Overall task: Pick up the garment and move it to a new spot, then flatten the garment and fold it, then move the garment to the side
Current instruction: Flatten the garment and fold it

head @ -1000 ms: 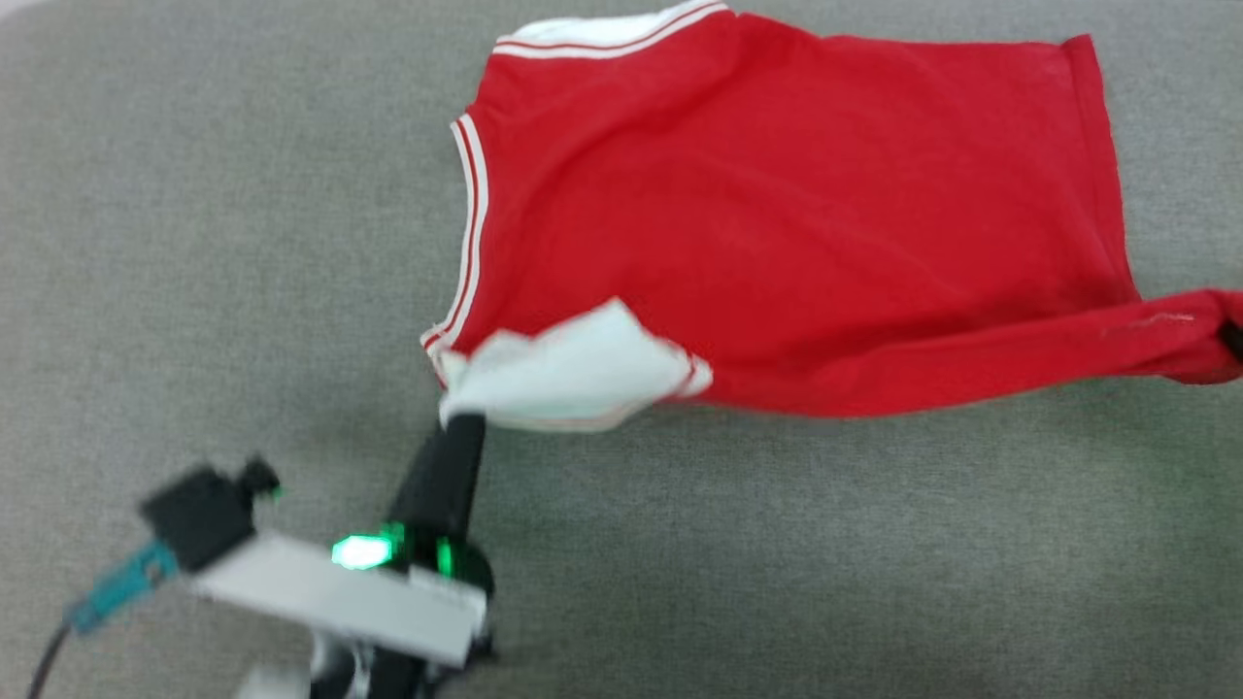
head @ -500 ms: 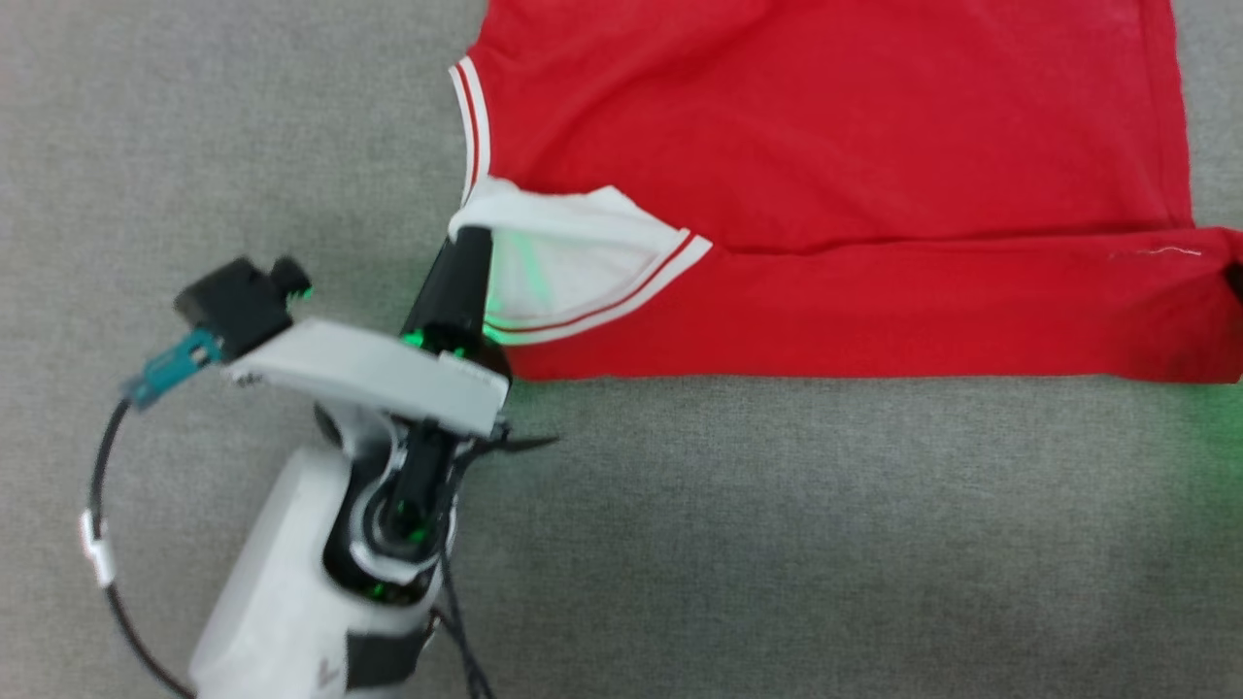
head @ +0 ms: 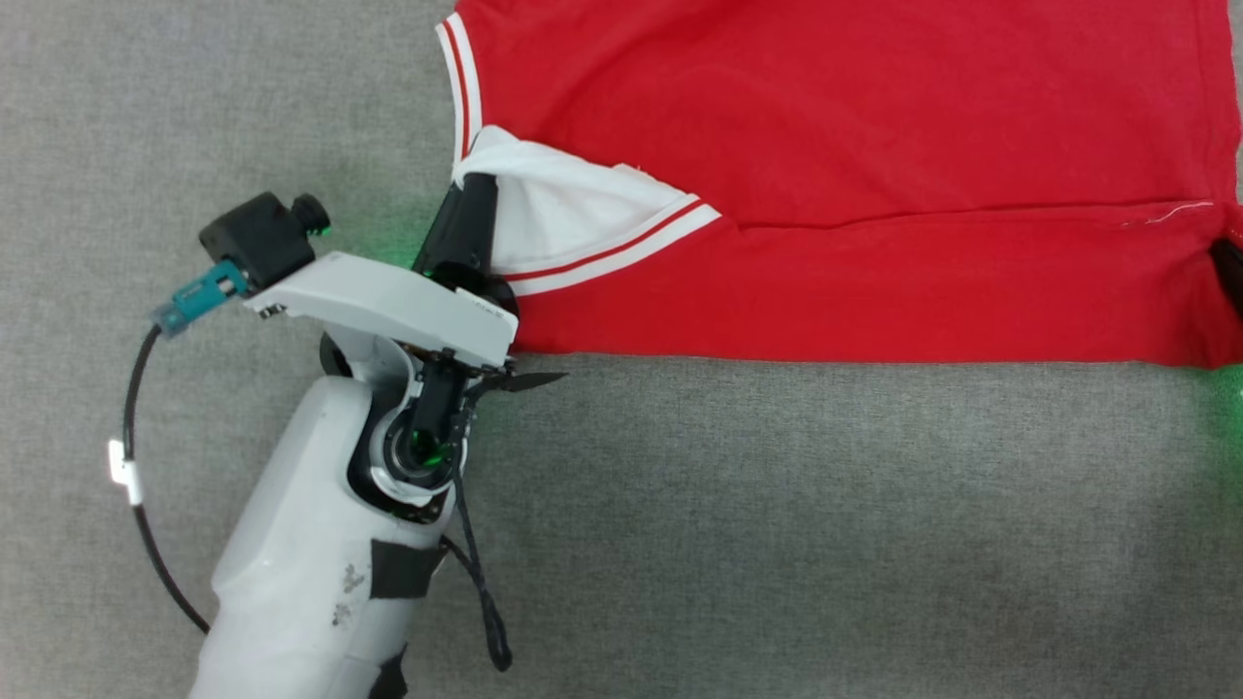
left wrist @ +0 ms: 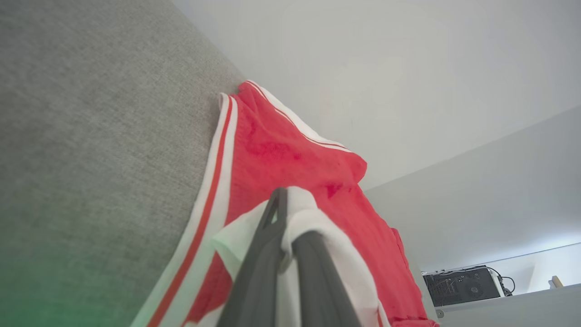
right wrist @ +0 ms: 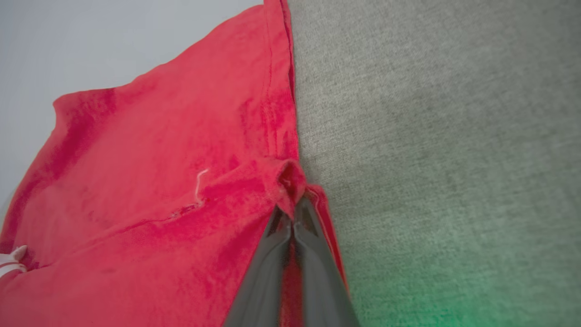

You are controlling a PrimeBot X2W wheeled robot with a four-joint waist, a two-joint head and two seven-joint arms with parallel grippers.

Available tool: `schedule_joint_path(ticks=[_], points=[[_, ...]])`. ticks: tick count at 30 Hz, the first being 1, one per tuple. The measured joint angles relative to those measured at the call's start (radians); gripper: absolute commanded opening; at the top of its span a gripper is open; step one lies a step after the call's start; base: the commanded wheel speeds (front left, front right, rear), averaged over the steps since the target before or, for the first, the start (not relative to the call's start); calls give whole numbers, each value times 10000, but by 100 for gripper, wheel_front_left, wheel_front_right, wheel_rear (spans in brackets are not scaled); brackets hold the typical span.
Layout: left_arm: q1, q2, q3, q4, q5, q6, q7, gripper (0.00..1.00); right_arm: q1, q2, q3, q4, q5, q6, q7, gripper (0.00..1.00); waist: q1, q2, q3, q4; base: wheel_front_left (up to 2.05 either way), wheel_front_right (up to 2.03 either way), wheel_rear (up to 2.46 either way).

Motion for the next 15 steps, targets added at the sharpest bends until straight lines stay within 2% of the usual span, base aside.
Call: schedule_joint_path(ticks=[15], points=[[-213, -12, -140, 790, -82, -134, 295, 0, -170, -221, 426, 594, 128, 0, -437, 0, 0, 0, 81, -28, 0, 0, 0]])
